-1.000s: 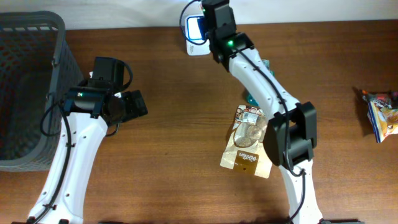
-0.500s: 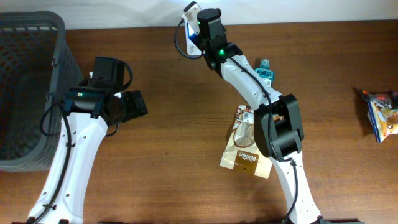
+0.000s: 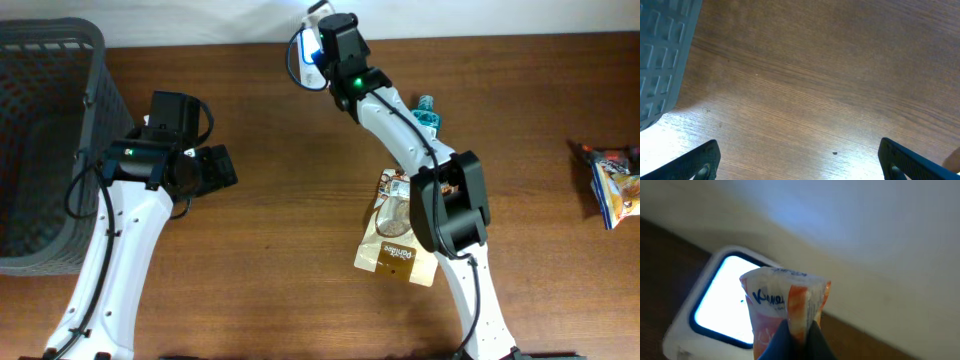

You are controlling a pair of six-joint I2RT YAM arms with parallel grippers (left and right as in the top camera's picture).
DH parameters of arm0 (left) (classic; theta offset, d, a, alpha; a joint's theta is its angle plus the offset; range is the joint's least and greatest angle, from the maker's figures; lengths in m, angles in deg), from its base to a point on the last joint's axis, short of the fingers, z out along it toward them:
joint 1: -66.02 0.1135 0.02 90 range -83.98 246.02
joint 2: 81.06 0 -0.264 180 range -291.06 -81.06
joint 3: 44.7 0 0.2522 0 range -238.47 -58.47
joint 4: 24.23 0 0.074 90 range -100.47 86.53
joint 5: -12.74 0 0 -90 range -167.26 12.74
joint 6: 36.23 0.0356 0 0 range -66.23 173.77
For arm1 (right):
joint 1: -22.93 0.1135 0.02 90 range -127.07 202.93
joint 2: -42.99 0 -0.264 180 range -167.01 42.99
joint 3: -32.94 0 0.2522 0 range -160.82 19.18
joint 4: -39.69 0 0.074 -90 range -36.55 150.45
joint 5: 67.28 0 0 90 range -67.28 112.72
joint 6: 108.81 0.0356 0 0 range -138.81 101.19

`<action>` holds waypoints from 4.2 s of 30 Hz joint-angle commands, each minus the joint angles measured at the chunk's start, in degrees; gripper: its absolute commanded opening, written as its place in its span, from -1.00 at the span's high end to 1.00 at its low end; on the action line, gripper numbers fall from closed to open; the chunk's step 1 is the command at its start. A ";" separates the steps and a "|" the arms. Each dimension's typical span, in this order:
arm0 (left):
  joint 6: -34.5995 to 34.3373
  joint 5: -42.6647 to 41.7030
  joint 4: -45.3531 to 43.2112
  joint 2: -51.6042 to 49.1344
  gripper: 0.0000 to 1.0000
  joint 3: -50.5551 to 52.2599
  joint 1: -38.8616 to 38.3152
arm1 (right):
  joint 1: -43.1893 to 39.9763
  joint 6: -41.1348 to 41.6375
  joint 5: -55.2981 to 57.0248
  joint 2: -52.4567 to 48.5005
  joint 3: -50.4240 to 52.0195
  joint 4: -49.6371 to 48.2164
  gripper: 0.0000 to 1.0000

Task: Scan the item barcode
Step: 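Hold the Kleenex pack in front of the white scanner, then carry the Kleenex pack to the table's right edge and release, then reach the right gripper back to the clear plastic bag, then grasp the clear plastic bag's edge with the right gripper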

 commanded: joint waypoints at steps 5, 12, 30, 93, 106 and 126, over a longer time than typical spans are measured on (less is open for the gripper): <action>-0.68 0.63 0.07 0.70 -0.98 -0.57 0.35 | -15.93 27.02 2.67 14.36 -2.29 17.27 0.92; -0.68 0.63 0.07 0.70 -0.98 -0.57 0.35 | -39.26 43.71 2.49 14.75 -1.77 42.05 0.92; -0.68 0.63 0.07 0.70 -0.98 -0.57 0.35 | -61.42 43.58 -1.44 10.47 -1.64 50.84 0.28; -0.68 0.63 0.04 0.70 -0.98 -0.57 0.35 | -10.36 24.26 -27.93 28.24 -1.68 84.59 -0.97; -0.68 0.63 0.04 0.70 -0.98 -0.57 0.35 | -2.84 37.29 -15.23 38.51 14.71 82.71 -0.97; -0.68 0.63 0.07 0.70 -0.98 -0.57 0.35 | -2.91 44.89 -20.74 36.98 53.94 43.41 -0.97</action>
